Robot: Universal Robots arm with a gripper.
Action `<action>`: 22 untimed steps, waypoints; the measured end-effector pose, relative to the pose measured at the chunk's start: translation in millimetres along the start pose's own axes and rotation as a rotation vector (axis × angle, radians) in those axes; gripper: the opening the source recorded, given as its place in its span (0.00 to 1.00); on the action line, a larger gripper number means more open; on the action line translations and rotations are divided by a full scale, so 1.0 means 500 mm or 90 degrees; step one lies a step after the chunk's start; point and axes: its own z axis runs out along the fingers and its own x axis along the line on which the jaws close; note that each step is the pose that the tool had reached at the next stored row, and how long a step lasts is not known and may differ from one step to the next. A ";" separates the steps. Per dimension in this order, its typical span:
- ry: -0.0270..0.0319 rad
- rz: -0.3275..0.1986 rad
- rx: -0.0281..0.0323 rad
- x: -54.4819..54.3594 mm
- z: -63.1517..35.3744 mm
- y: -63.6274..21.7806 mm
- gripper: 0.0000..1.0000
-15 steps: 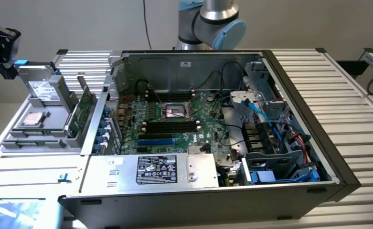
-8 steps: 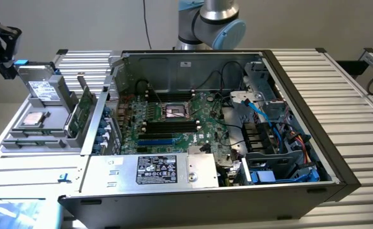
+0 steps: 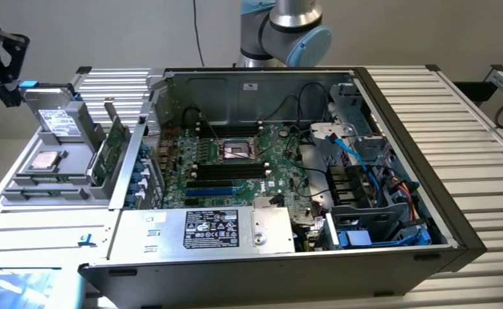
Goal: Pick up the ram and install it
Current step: 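Pick up the ram and move it above insertion slot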
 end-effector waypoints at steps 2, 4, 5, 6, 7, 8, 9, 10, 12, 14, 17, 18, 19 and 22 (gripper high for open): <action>0.0011 -0.023 -0.0006 0.000 0.000 0.000 0.12; 0.0022 -0.046 -0.0012 0.000 0.000 0.000 0.12; 0.0028 -0.058 -0.0015 0.000 0.000 0.000 0.12; 0.0034 -0.069 -0.0018 0.000 0.000 0.000 0.12; 0.0039 -0.081 -0.0021 0.000 0.000 0.000 0.12; 0.0044 -0.092 -0.0024 0.000 0.001 0.000 0.12; 0.0050 -0.104 -0.0027 0.000 0.001 0.000 0.12; 0.0055 -0.116 -0.0030 0.000 0.001 0.000 0.12; 0.0067 -0.139 -0.0036 0.000 0.001 0.000 0.12; 0.0078 -0.162 -0.0042 0.000 0.001 0.000 0.12; 0.0095 -0.197 -0.0051 0.000 0.001 0.000 0.12; 0.0101 -0.208 -0.0054 0.000 0.001 0.000 0.12; 0.0106 -0.220 -0.0058 0.000 0.001 0.000 0.12; 0.0123 -0.255 -0.0067 0.000 0.002 0.000 0.12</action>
